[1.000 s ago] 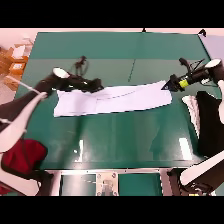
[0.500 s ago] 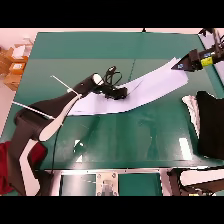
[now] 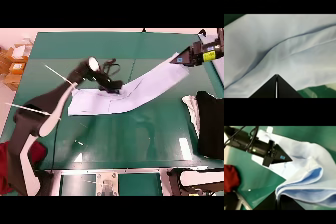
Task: Fold the shirts.
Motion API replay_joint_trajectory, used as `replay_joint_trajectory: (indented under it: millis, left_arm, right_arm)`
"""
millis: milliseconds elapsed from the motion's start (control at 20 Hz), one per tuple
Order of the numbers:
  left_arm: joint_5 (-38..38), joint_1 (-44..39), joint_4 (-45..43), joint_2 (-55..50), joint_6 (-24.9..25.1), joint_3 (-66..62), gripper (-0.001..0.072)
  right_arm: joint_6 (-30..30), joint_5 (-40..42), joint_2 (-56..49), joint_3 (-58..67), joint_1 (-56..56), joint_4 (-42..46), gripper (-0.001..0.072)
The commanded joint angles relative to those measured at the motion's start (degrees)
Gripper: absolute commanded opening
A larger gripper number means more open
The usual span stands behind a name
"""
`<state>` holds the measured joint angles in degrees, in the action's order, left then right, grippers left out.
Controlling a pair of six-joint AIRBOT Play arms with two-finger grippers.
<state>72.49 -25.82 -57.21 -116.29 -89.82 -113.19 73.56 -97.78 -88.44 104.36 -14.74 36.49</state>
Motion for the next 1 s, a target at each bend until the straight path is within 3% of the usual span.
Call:
replay_joint_trajectory:
  millis: [0, 150, 400, 550, 600, 650, 700, 800, 950]
  left_arm:
    - [23.85, 6.25, -19.58, 2.32, -2.73, -6.12, 0.0023]
    - [30.69, 11.34, -32.89, 6.16, -1.36, -3.96, 0.0024]
    - [31.45, 18.47, -33.66, 11.34, 1.57, -3.15, 0.0023]
    - [30.99, 23.41, -33.55, 15.04, 2.58, -3.02, 0.0024]
    - [30.99, 25.38, -33.48, 16.11, 2.89, -3.06, 0.0024]
    - [31.04, 27.65, -33.29, 17.62, 2.86, -2.97, 0.0024]
    - [30.86, 29.94, -32.74, 18.62, 2.89, -2.84, 0.0024]
    - [30.10, 34.03, -31.54, 20.68, 2.89, -2.58, 0.0024]
    - [29.99, 37.77, -29.77, 22.45, 2.89, -2.34, 0.0024]
  right_arm:
    - [2.75, 4.35, 0.04, -0.15, 6.64, -4.87, 0.0016]
    - [4.07, 15.80, -0.92, -2.05, 19.74, -4.31, 0.0016]
    - [4.07, 37.99, -10.60, -3.52, 43.41, -2.73, 0.0016]
    - [3.98, 58.75, -20.55, -3.45, 54.80, -5.49, 0.0036]
    - [3.80, 64.57, -23.54, -3.41, 57.53, -6.40, 0.0179]
    - [3.80, 68.41, -26.38, -2.99, 59.63, -6.38, 0.0456]
    - [3.80, 68.30, -28.15, -2.36, 60.24, -6.21, 0.0546]
    - [3.82, 64.85, -28.11, -2.08, 58.27, -2.84, 0.0545]
    - [6.62, 50.75, -23.78, -1.57, 47.67, 4.66, 0.0540]
